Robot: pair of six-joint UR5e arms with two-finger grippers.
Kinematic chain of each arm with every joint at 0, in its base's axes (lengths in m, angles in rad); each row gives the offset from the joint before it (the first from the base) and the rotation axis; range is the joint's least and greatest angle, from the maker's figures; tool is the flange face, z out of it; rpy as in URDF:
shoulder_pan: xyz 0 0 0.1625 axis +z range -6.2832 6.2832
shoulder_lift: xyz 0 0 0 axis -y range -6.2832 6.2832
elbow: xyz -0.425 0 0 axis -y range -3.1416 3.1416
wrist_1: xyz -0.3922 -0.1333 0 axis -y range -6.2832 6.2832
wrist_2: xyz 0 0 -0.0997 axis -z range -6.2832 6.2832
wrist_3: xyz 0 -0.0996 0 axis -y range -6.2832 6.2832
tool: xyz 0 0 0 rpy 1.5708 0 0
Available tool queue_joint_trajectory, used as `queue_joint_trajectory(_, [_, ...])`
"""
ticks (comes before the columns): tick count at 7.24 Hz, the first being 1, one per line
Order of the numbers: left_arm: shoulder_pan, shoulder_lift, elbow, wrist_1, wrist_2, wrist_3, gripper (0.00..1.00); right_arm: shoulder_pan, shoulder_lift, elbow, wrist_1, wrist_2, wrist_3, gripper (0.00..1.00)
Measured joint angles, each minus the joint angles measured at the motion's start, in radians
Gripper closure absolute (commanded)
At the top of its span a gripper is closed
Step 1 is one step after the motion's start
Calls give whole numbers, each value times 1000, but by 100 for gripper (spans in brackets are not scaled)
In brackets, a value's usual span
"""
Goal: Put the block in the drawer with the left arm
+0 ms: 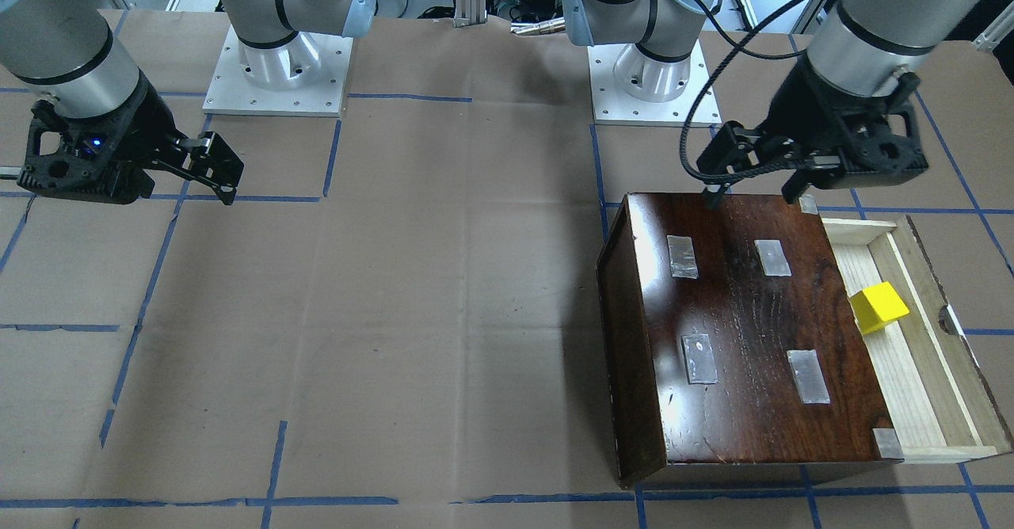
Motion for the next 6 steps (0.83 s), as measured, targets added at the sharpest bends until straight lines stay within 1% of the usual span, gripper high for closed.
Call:
queue_joint_trajectory(2, [-79, 14, -34, -4, 2, -44, 1, 0, 0, 1, 0, 0, 0, 0])
queue_joint_trajectory(4, [-94, 59, -105, 9, 8, -38, 1, 0, 0, 1, 1, 0, 0, 0])
queue_joint_trajectory(6, [-95, 63, -118, 14, 37, -34, 1, 0, 0, 1, 0, 0, 0, 0])
